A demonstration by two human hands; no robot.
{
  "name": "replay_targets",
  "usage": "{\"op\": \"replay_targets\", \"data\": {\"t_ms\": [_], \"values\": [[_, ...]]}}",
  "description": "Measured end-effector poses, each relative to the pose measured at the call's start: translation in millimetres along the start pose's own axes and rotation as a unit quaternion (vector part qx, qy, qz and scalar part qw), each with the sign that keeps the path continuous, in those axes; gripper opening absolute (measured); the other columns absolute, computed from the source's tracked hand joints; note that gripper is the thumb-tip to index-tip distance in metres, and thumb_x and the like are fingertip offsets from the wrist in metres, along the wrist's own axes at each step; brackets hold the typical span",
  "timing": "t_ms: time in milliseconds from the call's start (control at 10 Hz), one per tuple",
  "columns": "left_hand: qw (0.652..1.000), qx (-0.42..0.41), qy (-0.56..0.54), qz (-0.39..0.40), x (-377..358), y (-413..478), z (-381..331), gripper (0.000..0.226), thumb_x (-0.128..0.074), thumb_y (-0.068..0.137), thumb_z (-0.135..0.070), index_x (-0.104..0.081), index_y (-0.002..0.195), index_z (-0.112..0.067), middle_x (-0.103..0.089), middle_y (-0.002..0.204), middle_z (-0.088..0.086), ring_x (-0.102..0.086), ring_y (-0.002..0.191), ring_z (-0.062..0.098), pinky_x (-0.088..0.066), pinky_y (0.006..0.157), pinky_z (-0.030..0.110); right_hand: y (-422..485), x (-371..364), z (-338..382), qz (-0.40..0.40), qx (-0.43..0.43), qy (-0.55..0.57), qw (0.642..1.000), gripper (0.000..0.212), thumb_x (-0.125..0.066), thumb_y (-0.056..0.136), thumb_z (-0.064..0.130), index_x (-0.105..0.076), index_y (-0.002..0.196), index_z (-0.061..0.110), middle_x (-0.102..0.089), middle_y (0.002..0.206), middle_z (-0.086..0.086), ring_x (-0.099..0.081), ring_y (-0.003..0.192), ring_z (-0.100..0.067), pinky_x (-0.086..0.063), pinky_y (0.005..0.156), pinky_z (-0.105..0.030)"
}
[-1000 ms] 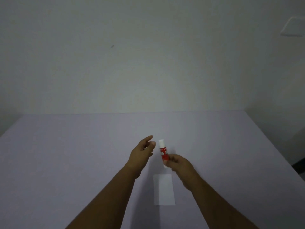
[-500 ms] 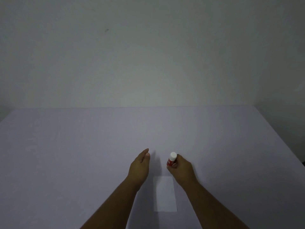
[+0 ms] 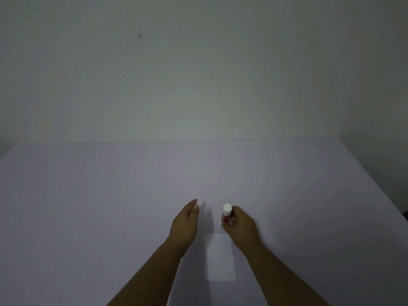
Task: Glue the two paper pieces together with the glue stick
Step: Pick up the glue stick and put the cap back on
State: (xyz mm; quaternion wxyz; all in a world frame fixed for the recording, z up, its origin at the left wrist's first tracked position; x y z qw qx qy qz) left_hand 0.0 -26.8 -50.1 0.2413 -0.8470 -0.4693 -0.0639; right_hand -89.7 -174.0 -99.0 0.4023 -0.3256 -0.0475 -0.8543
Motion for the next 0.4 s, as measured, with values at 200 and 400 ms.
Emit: {"op": "replay_targets", "data": {"t_ms": [200, 400], "values": [[1.0, -0.001, 0.007, 0.004, 0.0, -3.5, -3.4, 0.044, -0.036, 0.1, -0.035, -0.043, 0.141, -0.021, -0.042, 0.149, 0.002, -0.037, 0.137, 0.021, -0.027, 0.113, 0.034, -4.3, -0.1, -0.5, 0.01, -0.014, 0.018, 1.0, 0.024, -0.073, 0.068, 0.015, -0.062, 0.088, 0.022, -0.064, 0.083, 0.007, -0.059, 0.079, -0.012, -0.041, 0.069, -0.022], [1.0, 0.0, 0.008, 0.008, 0.6, -8.3, -8.1, 0.045, -0.034, 0.1, -0.036, -0.04, 0.143, -0.02, -0.039, 0.151, 0.002, -0.035, 0.138, 0.022, -0.026, 0.115, 0.037, -5.7, 5.2, -3.7, 0.002, -0.012, 0.022, 1.0, 0.042, -0.062, 0.073, -0.001, -0.06, 0.111, 0.016, -0.065, 0.107, -0.004, -0.06, 0.098, -0.02, -0.047, 0.086, -0.029]]}}
Point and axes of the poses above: each hand's wrist, its own y-axis towards the middle knuckle, its own x-axis out of the back of the hand, z = x × y, the point moved 2 cm from there along y, towards the middle knuckle
